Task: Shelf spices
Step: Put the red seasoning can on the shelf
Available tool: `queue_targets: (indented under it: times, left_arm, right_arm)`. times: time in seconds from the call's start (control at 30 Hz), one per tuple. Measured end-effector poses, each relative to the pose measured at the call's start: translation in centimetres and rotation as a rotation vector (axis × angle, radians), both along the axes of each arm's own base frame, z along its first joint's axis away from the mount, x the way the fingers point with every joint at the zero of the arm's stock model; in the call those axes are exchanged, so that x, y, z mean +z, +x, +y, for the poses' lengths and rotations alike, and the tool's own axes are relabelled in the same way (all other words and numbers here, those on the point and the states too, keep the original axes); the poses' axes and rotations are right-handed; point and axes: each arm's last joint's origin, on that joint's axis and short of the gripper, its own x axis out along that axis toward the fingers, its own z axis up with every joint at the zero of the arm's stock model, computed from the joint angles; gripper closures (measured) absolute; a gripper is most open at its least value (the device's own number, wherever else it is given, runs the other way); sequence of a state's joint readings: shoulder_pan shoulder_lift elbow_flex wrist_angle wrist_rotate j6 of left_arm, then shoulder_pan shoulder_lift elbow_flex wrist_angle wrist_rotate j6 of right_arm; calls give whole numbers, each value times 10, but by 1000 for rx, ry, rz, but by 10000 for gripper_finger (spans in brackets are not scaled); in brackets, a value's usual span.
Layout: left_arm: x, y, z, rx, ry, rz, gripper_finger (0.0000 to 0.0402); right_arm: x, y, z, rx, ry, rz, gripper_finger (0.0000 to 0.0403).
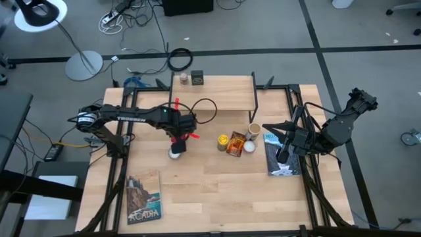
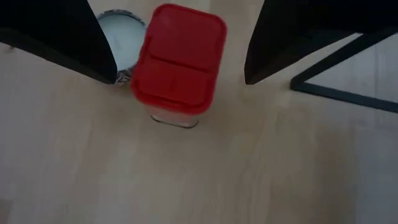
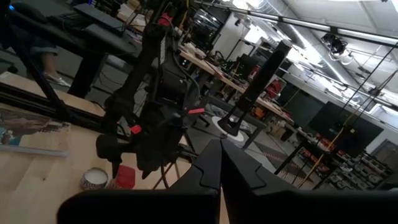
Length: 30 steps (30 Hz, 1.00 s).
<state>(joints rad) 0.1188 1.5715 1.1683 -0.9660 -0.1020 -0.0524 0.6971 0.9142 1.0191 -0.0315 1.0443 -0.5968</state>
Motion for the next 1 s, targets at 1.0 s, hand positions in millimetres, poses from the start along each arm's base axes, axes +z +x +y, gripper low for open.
queue_targets:
  times: [1.0]
  left_arm:
    - [-31, -11, -3, -53, -64, 42, 193]
  right_arm:
    - [0, 0, 0, 0, 0, 0, 400]
